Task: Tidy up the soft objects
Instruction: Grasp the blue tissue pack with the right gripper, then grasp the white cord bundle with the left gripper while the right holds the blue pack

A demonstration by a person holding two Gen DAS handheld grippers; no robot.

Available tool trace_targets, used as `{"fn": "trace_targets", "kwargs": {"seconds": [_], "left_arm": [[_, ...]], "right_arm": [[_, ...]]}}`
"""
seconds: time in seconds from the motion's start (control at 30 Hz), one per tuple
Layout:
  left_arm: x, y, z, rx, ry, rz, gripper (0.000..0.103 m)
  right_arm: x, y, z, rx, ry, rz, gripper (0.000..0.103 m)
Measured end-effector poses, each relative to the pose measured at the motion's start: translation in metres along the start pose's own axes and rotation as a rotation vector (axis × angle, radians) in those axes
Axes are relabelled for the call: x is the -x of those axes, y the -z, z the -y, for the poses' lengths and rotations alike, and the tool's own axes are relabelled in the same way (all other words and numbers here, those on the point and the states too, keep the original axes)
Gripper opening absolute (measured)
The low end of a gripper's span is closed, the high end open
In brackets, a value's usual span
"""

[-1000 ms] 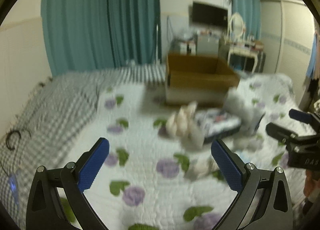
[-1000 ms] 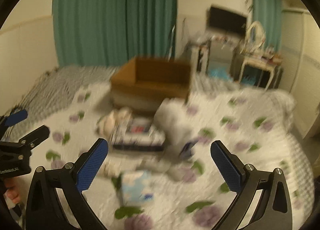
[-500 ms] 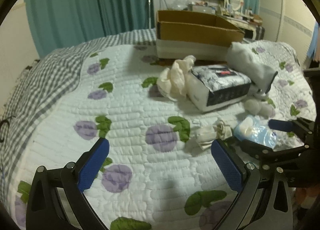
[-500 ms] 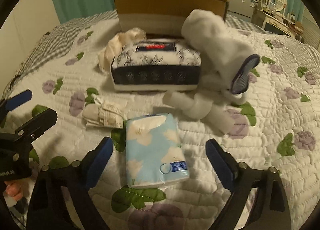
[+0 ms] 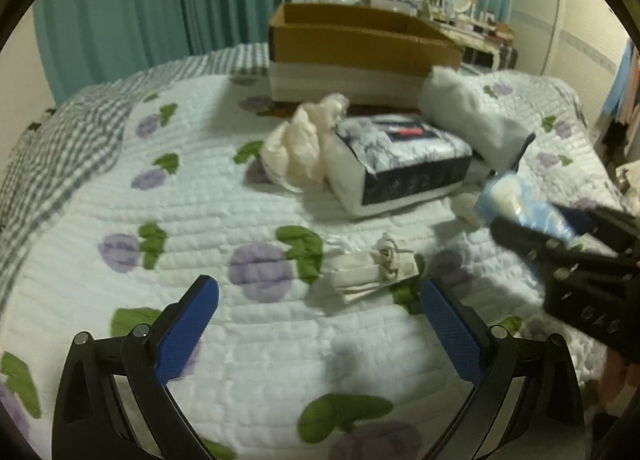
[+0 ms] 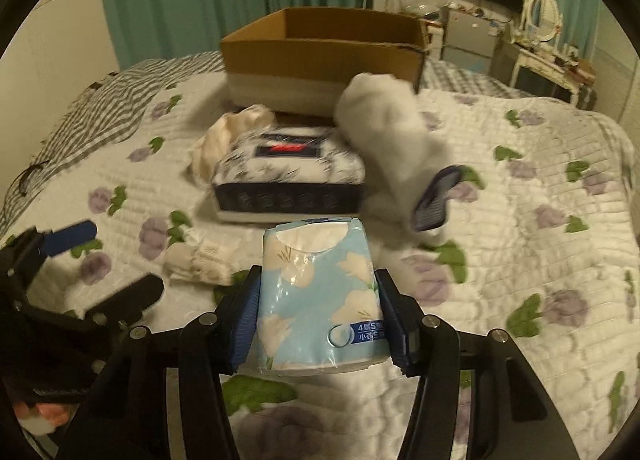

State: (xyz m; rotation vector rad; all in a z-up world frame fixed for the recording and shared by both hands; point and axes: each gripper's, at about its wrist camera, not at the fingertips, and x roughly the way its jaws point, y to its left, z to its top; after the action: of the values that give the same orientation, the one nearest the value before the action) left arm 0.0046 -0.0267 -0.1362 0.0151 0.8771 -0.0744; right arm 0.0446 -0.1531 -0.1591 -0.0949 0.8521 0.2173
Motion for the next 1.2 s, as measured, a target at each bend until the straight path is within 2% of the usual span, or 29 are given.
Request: {"fn": "trace_targets", "kwargs": {"seconds": [0.13,0.27,0.4,0.47,0.6,0.8,1.0,1.2], "left_arm": [[-0.018,-0.005,0.006,0.039,0.042,-0.061,0.102],[-0.033,-0.012,0.012,0.034,0.035,-0.079,0.102],[-0.047,-0.013,0.016,0.026,0.032,-0.112,0.089],[-0.051,-0.011,0.015,0.021,0.040,-0.128,0.079],[-0.043,-0.009,0.016,-0.006,0.050,-0.105,0.051],[-0.026,-0.006,0.017,-0.009,0.075,-0.083,0.045],[0.003,-0.007,0.012,-0.009,0.096,-0.029,0.042],[0.039,-0.038,0.007,-0.028,0.112,0.062,0.042]], "right_arm": [[-0.001,-0.002,0.013,-0.025,-0.013,-0.006,0.054],[-0.004,-0.002,0.022,-0.046,-0.016,-0.011,0.054],[-0.009,-0.002,0.028,-0.060,-0.015,-0.022,0.054],[-0.012,-0.003,0.027,-0.059,-0.012,-0.030,0.054],[-0.013,-0.002,0.026,-0.050,-0.010,-0.033,0.054],[-0.009,0.000,0.025,-0.052,-0.015,-0.025,0.054],[0.009,0.001,0.020,-0.051,-0.020,0.007,0.054],[0.044,-0.013,0.016,-0.034,-0.022,0.087,0.054]]}}
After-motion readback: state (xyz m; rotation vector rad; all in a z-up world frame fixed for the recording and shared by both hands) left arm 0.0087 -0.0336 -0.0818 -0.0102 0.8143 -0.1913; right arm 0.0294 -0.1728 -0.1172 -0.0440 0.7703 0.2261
